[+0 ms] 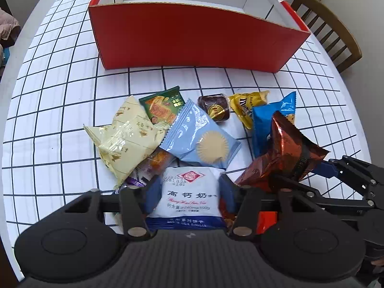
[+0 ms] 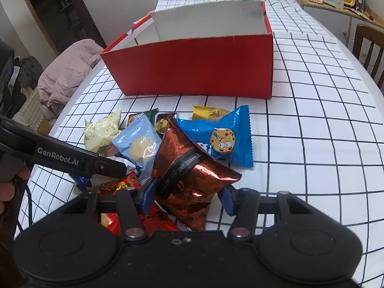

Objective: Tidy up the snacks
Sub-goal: 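Grasp the white milk-biscuit packet with the left tool while the right tool grasps the copper foil bag, then carry both packets into the red box and open both tools to drop them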

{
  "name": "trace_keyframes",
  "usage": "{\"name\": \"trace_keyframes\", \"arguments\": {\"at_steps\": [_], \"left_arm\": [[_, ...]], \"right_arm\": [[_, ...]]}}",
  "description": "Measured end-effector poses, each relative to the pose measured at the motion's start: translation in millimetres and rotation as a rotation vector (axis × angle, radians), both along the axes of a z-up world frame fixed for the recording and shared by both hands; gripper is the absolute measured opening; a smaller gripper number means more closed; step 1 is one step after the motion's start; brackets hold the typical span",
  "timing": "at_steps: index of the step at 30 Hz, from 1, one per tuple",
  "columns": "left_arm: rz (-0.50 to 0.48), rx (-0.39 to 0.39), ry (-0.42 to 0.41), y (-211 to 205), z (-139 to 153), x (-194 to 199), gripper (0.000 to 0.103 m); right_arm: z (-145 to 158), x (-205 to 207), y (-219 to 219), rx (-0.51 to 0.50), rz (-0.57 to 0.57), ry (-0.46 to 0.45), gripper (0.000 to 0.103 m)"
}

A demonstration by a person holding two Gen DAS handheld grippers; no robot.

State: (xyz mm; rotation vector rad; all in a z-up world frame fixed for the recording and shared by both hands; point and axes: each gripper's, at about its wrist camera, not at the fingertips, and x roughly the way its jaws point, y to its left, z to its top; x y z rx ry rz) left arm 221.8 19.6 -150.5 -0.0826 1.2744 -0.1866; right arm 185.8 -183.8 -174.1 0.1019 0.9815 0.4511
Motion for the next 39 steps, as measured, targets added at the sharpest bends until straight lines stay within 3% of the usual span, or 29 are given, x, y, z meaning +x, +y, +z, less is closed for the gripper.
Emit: {"name": "trace_keyframes", "arguments": {"at_steps": [4,17,29,39], "left_arm": [[0.020,0.013,-0.015,0,0,-5,0.051],[0.120,-0.062,-0.057,19,20,-25,0.050],[0.154,-0.099,-0.215,20,93,-27,0.050],[0.156,-0.054,-0.311,7,136,22,0.050]], "right_arm": [[4,-4,-1,0.004,-0.009,-0.022,0.045],[33,-20,-11,0.019,-0.054,-0.084,0.042],[86,-7,-17,-0.009,-0.028,-0.185,0.042],[124,51,-18,-0.030,-0.014,-0.261,0.042]]}}
